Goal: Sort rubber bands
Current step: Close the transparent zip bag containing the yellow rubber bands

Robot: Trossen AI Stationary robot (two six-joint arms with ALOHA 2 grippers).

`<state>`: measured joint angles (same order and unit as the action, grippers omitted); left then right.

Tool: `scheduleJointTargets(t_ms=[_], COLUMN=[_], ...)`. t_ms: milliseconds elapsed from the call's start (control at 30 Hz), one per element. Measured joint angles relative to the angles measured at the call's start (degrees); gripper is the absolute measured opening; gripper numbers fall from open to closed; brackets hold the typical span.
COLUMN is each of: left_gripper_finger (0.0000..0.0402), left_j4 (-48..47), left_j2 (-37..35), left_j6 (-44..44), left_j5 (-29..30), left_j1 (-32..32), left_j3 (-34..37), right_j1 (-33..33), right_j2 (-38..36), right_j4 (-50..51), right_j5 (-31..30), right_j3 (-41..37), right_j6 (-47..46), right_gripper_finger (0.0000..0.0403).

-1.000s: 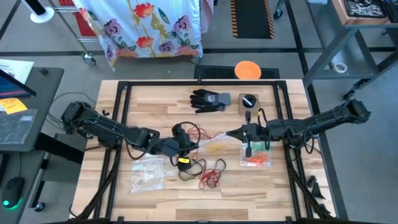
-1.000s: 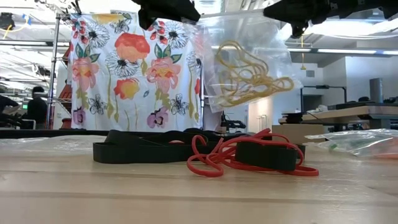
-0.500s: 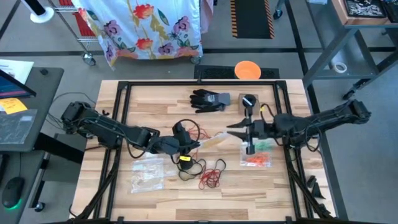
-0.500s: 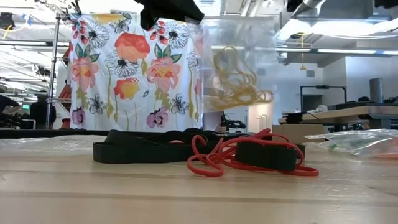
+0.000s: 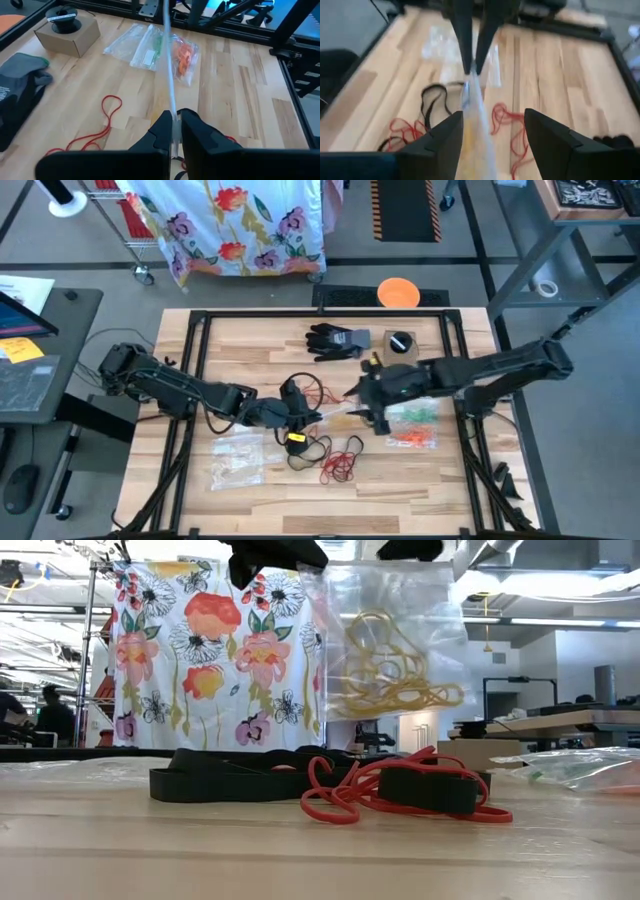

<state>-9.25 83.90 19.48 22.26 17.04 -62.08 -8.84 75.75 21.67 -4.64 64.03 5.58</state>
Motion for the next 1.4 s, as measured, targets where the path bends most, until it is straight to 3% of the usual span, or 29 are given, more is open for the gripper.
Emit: scheduleJointTargets(t_ms=[300, 400, 500, 567, 800, 1000, 1167, 1400], left_gripper_finger=[0.0014, 0.0014, 0.0021, 0.0034, 0.0109, 0.0149, 0.0152, 0.0152], left_j4=[-0.26, -0.36, -0.4, -0.36, 0.0, -2.91, -10.7, -8.73], left_j2=[-0.02, -0.02, -0.02, -0.02, -0.02, -0.03, -0.07, -0.07], left_j6=[-1.59, -2.18, -2.29, -2.28, -12.9, -17.13, -13.81, -11.44], left_j5=[-0.01, -0.02, -0.04, -0.02, 0.29, 9.57, 9.57, 9.21], left_j1=[-0.02, -0.02, -0.02, -0.02, 0.61, 0.57, 1.15, 3.75], left_j3=[-0.03, -0.05, -0.07, -0.07, 0.07, 0.07, 1.41, 5.07], right_j1=[-0.15, -0.11, -0.11, -0.12, -0.13, -0.97, -7.81, -28.29], right_j2=[10.19, 11.69, 11.69, 11.36, 7.67, 2.57, -5.42, -20.3], right_j4=[10.41, 11.27, 11.29, 11.48, 17.04, 30.81, 37.26, 28.95], right_j5=[-0.13, -1.26, -1.31, -1.29, -1.32, -1.41, -1.72, 0.98], right_j3=[7.62, 8.53, 8.57, 8.57, 8.57, 8.56, 3.27, -11.32], right_j6=[-2.89, -4.64, -4.67, -4.1, -7.06, -15.43, -28.09, -53.59], right_gripper_finger=[0.0163, 0.0115, 0.0038, 0.0012, 0.0002, 0.0001, 0.0001, 0.0])
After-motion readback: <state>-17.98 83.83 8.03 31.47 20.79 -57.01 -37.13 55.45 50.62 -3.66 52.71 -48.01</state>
